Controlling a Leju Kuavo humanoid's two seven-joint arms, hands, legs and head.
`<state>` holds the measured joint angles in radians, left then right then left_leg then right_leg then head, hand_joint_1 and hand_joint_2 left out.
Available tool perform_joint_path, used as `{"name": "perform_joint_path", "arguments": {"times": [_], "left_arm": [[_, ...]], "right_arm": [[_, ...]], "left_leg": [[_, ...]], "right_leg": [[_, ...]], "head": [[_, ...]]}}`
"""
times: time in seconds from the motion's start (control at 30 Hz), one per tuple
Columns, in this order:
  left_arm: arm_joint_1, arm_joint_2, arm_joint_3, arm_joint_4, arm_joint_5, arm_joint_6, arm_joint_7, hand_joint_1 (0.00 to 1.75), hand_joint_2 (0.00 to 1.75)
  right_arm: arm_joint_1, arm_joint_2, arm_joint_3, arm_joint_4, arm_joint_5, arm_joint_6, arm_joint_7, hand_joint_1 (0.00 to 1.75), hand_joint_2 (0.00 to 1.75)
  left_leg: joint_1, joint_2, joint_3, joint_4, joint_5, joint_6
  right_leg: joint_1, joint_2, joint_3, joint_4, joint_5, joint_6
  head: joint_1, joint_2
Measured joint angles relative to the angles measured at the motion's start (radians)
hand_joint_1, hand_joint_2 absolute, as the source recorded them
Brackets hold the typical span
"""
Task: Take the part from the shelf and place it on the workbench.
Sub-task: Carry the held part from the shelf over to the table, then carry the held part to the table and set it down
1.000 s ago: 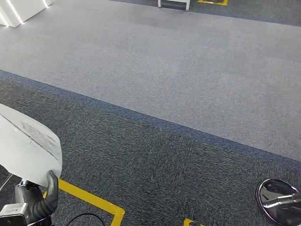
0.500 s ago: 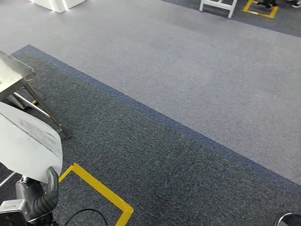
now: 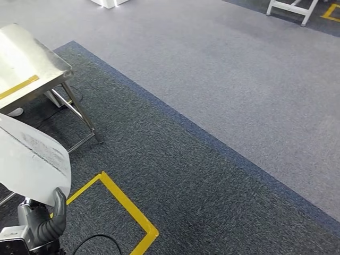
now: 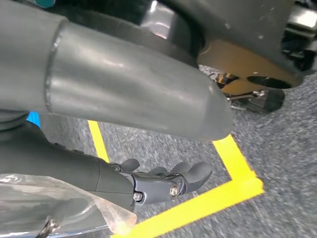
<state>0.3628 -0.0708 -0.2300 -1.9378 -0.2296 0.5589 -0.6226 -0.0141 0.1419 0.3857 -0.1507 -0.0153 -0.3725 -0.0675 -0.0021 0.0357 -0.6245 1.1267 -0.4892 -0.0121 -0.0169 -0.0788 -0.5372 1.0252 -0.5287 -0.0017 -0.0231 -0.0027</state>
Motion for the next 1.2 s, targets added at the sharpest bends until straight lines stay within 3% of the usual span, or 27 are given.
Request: {"name": "perform_joint_path", "arguments": {"times": [0.07,0.1,0.17,0.23,0.3,0.37,0.43,0.47,0.53,0.6,0.67,0.7,0.77,0.8,0.87,0.9,0.93,0.97,1.0,1.07,1.13,1.17,1.2], "left_arm": [[-0.002,-0.001,0.000,0.000,-0.001,0.000,0.000,1.75,1.75],[-0.002,-0.002,0.000,0.000,-0.001,0.000,0.000,1.75,1.75],[0.000,-0.002,0.000,0.000,-0.001,0.000,0.000,1.75,1.75],[-0.001,-0.004,0.000,0.001,-0.001,0.000,-0.001,1.75,1.75],[-0.004,-0.007,0.000,0.002,-0.001,0.000,-0.001,1.75,1.75],[-0.005,-0.008,0.000,0.004,0.000,0.000,-0.002,1.75,1.75],[-0.003,-0.008,0.000,0.005,0.000,0.001,-0.002,1.75,1.75],[-0.003,-0.008,0.000,0.006,0.000,0.001,-0.002,1.75,1.75],[-0.003,-0.009,0.000,0.006,0.000,0.001,-0.002,1.75,1.75],[-0.003,-0.009,-0.001,0.006,0.001,0.001,-0.003,1.75,1.75],[-0.003,-0.010,-0.001,0.006,0.002,0.001,-0.004,1.75,1.75],[-0.003,-0.010,-0.002,0.006,0.002,0.001,-0.005,1.75,1.75],[-0.008,-0.010,-0.003,0.007,0.003,0.002,-0.006,1.75,1.75],[-0.012,-0.010,-0.003,0.008,0.003,0.003,-0.006,1.75,1.75],[-0.018,-0.010,-0.003,0.011,0.007,0.007,-0.007,1.75,1.75],[-0.018,-0.010,-0.003,0.013,0.009,0.009,-0.007,1.75,1.75],[-0.018,-0.010,-0.003,0.014,0.011,0.011,-0.008,1.75,1.75],[-0.018,-0.010,-0.003,0.015,0.013,0.013,-0.009,1.75,1.75],[-0.018,-0.010,-0.003,0.016,0.014,0.016,-0.010,1.75,1.75],[-0.021,-0.010,-0.003,0.016,0.019,0.021,-0.013,1.75,1.75],[-0.023,-0.010,-0.003,0.016,0.023,0.026,-0.015,1.75,1.75],[-0.023,-0.010,-0.002,0.016,0.025,0.028,-0.016,1.75,1.75],[-0.022,-0.009,-0.002,0.016,0.027,0.030,-0.016,1.75,1.75]], "right_arm": [[-0.001,0.000,0.000,0.000,0.000,0.000,0.000,0.00,0.00],[-0.001,0.000,0.000,0.000,0.000,0.001,0.000,0.00,0.00],[-0.003,0.000,0.000,0.000,0.000,0.001,0.000,0.00,0.00],[-0.006,0.000,0.001,-0.001,0.000,0.002,0.000,0.00,0.00],[-0.006,0.000,0.001,-0.001,0.000,0.002,0.000,0.00,0.00],[-0.002,0.000,0.002,-0.001,0.000,0.003,0.001,0.00,0.00],[0.002,0.000,0.004,0.000,0.000,0.003,0.002,0.00,0.00],[0.003,0.000,0.005,0.000,0.000,0.003,0.003,0.00,0.00],[0.001,0.000,0.006,0.000,0.000,0.004,0.003,0.00,0.00],[-0.001,0.000,0.007,0.000,0.000,0.005,0.002,0.00,0.00],[-0.002,0.000,0.007,0.000,-0.001,0.006,0.000,0.00,0.00],[-0.002,0.000,0.007,0.000,-0.002,0.007,0.000,0.00,0.00],[-0.002,0.000,0.007,0.000,-0.003,0.009,-0.001,0.00,0.00],[-0.002,0.000,0.007,0.000,-0.003,0.010,-0.002,0.00,0.00],[0.000,-0.001,0.007,0.000,-0.003,0.012,-0.001,0.00,0.00],[0.000,-0.002,0.007,0.000,-0.002,0.013,0.000,0.00,0.00],[0.000,-0.003,0.007,0.000,-0.002,0.013,0.000,0.00,0.00],[-0.001,-0.003,0.007,0.000,-0.001,0.014,0.000,0.00,0.00],[-0.003,-0.003,0.007,0.000,0.000,0.014,0.000,0.00,0.00],[-0.004,-0.003,0.008,0.000,0.002,0.015,0.000,0.00,0.00],[-0.007,-0.003,0.008,0.000,0.004,0.016,0.001,0.00,0.00],[-0.009,-0.003,0.009,0.000,0.004,0.017,0.001,0.00,0.00],[-0.011,-0.004,0.010,0.000,0.004,0.017,0.002,0.00,0.00]], "left_leg": [[-0.010,0.040,0.041,-0.085,0.020,0.010],[-0.014,0.045,0.042,-0.093,0.015,0.015],[-0.013,0.020,0.042,-0.100,0.018,0.024],[-0.007,-0.003,0.049,-0.110,0.023,0.034],[-0.004,-0.025,0.052,-0.113,0.024,0.042],[-0.005,-0.052,0.052,-0.112,0.023,0.047],[-0.005,-0.081,0.054,-0.111,0.022,0.048],[-0.005,-0.096,0.056,-0.110,0.021,0.047],[-0.003,-0.121,0.056,-0.106,0.018,0.041],[0.000,-0.144,0.051,-0.104,0.017,0.030],[0.004,-0.163,0.047,-0.105,0.018,0.018],[0.003,-0.155,0.045,-0.102,0.016,0.013],[0.001,-0.103,0.021,-0.048,-0.017,0.003],[0.000,-0.072,-0.006,0.009,-0.045,-0.002],[0.005,-0.050,-0.068,0.134,-0.095,-0.009],[0.007,-0.049,-0.085,0.165,-0.098,-0.010],[0.008,-0.047,-0.083,0.159,-0.081,-0.010],[0.008,-0.041,-0.063,0.116,-0.048,-0.009],[0.007,-0.025,-0.030,0.049,-0.011,-0.005],[-0.003,0.021,0.026,-0.065,0.028,0.006],[-0.012,0.036,0.038,-0.097,0.024,0.017],[-0.011,0.024,0.038,-0.100,0.025,0.024],[-0.009,0.013,0.040,-0.104,0.026,0.029]], "right_leg": [[0.004,-0.020,0.007,-0.001,-0.007,0.009],[0.006,-0.030,0.010,-0.002,-0.009,0.014],[0.006,-0.045,0.017,-0.006,-0.014,0.026],[0.004,-0.011,0.004,0.022,-0.036,0.039],[0.005,0.046,-0.052,0.127,-0.085,0.045],[0.005,0.069,-0.120,0.238,-0.117,0.044],[0.005,0.077,-0.138,0.240,-0.083,0.041],[0.005,0.084,-0.120,0.189,-0.043,0.039],[0.000,0.129,-0.068,0.065,0.015,0.034],[-0.002,0.164,-0.035,0.002,0.028,0.027],[0.000,0.149,-0.027,-0.004,0.029,0.018],[0.000,0.138,-0.023,-0.007,0.030,0.012],[-0.003,0.110,-0.015,-0.013,0.029,0.000],[-0.002,0.095,-0.012,-0.014,0.026,-0.005],[-0.001,0.063,-0.007,-0.014,0.020,-0.009],[-0.001,0.048,-0.004,-0.014,0.017,-0.009],[0.000,0.034,-0.001,-0.014,0.013,-0.008],[0.000,0.021,0.004,-0.014,0.010,-0.006],[0.000,0.010,0.009,-0.014,0.006,-0.004],[0.004,-0.011,0.017,-0.013,-0.003,0.005],[0.009,-0.032,0.024,-0.015,-0.011,0.017],[0.009,-0.042,0.029,-0.017,-0.014,0.022],[0.008,-0.036,0.033,-0.016,-0.018,0.028]], "head": [[0.000,0.000],[0.000,0.000],[0.000,0.000],[0.004,0.000],[0.009,0.000],[0.010,0.000],[0.010,0.000],[0.010,0.000],[0.010,0.000],[0.010,0.000],[0.010,0.000],[0.009,0.000],[0.004,0.000],[0.001,0.000],[-0.002,0.000],[-0.002,0.000],[-0.002,0.000],[-0.002,0.000],[-0.002,0.000],[-0.002,0.000],[-0.001,0.000],[-0.002,0.000],[-0.001,0.000]]}}
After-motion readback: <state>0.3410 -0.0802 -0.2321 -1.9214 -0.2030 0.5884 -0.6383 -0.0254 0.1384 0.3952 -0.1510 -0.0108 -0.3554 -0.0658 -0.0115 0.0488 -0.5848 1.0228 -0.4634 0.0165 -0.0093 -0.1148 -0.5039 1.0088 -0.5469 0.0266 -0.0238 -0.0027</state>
